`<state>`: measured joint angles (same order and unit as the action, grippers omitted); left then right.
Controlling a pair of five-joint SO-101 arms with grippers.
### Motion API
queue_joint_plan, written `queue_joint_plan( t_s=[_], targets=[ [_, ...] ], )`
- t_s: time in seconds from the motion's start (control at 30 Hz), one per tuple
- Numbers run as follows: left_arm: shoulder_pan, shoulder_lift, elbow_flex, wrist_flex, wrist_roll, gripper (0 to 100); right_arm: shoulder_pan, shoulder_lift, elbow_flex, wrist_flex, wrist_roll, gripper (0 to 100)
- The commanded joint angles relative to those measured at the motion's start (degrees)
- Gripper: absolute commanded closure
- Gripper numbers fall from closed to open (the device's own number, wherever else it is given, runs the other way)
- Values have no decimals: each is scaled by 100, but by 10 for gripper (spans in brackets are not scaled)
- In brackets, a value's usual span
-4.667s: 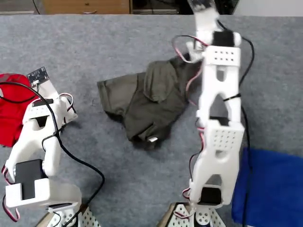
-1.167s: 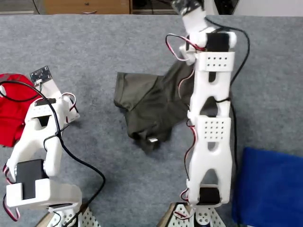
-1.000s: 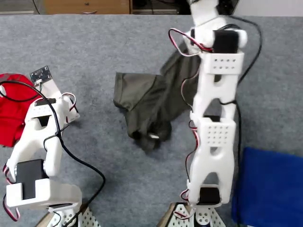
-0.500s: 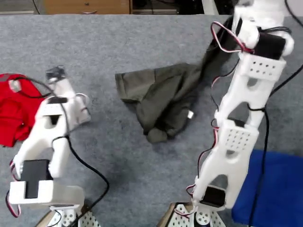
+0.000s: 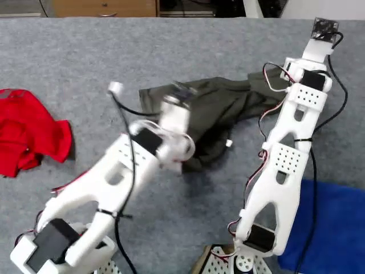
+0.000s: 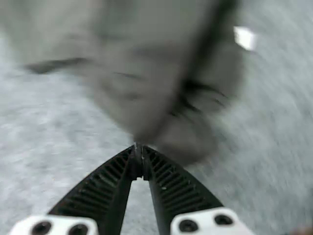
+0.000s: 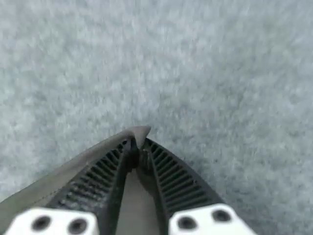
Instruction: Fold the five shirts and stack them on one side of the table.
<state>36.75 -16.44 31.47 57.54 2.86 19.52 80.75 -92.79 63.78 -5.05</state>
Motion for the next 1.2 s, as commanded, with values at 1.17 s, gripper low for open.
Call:
queue_joint_plan(
  t_s=[1.17],
  targets=[
    [-2514, 2510, -1952, -765, -765, 981, 127, -48, -215, -158, -44, 994]
  ],
)
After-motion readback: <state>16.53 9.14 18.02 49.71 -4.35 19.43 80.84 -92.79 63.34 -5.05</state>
